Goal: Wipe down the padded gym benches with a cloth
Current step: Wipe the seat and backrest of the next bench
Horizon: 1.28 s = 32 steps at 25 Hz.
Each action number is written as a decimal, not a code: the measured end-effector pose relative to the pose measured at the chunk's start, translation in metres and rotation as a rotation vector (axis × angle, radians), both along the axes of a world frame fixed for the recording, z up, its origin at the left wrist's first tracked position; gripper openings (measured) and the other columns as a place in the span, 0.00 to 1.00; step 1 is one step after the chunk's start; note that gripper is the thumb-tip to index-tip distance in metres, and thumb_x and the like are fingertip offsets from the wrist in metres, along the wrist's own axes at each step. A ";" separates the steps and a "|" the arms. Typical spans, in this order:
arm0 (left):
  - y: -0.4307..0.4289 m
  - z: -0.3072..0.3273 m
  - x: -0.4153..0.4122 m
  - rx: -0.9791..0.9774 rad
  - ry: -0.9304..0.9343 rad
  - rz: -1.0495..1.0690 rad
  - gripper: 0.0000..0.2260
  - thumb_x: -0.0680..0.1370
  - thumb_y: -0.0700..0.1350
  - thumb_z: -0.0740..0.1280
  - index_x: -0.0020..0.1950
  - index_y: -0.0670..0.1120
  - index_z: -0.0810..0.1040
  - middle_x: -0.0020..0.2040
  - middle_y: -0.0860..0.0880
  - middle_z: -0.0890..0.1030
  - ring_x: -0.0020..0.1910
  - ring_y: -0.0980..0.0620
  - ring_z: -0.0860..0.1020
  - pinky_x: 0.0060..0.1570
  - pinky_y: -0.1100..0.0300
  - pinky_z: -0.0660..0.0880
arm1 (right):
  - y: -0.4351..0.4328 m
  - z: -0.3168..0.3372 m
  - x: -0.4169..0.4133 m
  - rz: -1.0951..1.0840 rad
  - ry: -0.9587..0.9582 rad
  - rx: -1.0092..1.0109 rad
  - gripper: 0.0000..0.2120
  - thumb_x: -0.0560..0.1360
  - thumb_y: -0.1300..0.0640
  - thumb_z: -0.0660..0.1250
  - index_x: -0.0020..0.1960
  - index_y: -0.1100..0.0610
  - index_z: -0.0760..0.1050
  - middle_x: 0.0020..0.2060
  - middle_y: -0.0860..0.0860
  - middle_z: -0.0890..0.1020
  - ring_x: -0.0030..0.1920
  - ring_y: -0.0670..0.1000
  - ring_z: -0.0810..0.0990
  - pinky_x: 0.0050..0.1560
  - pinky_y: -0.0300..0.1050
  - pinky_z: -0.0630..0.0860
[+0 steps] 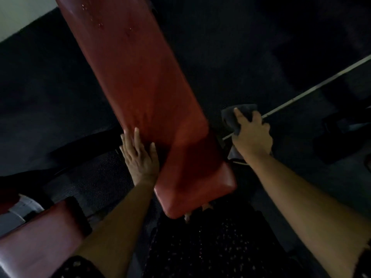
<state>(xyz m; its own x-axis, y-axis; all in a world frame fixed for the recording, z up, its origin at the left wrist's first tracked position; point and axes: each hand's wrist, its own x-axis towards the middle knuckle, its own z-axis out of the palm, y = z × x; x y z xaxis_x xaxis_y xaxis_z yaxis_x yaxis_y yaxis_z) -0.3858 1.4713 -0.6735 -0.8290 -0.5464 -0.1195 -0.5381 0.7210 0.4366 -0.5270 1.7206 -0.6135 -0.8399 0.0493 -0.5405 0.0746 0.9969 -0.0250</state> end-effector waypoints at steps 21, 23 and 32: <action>0.057 -0.005 0.039 -0.108 -0.126 -0.230 0.26 0.79 0.55 0.56 0.76 0.49 0.62 0.75 0.47 0.68 0.76 0.46 0.59 0.77 0.51 0.43 | -0.065 0.000 0.013 0.401 0.101 -0.092 0.43 0.74 0.47 0.70 0.78 0.38 0.44 0.76 0.57 0.53 0.65 0.63 0.66 0.54 0.57 0.77; 0.057 -0.005 0.039 -0.110 -0.143 -0.246 0.27 0.79 0.55 0.55 0.77 0.48 0.61 0.75 0.47 0.67 0.76 0.46 0.58 0.77 0.51 0.42 | -0.054 -0.005 0.007 0.562 0.125 -0.081 0.44 0.73 0.49 0.71 0.78 0.38 0.47 0.76 0.58 0.56 0.62 0.65 0.68 0.52 0.60 0.77; 0.011 -0.014 0.060 -0.123 0.020 -0.870 0.25 0.81 0.55 0.56 0.77 0.50 0.62 0.76 0.50 0.65 0.76 0.49 0.60 0.74 0.44 0.55 | -0.093 0.013 0.024 0.675 0.028 -0.059 0.37 0.75 0.50 0.67 0.77 0.37 0.50 0.75 0.53 0.57 0.62 0.63 0.67 0.51 0.57 0.75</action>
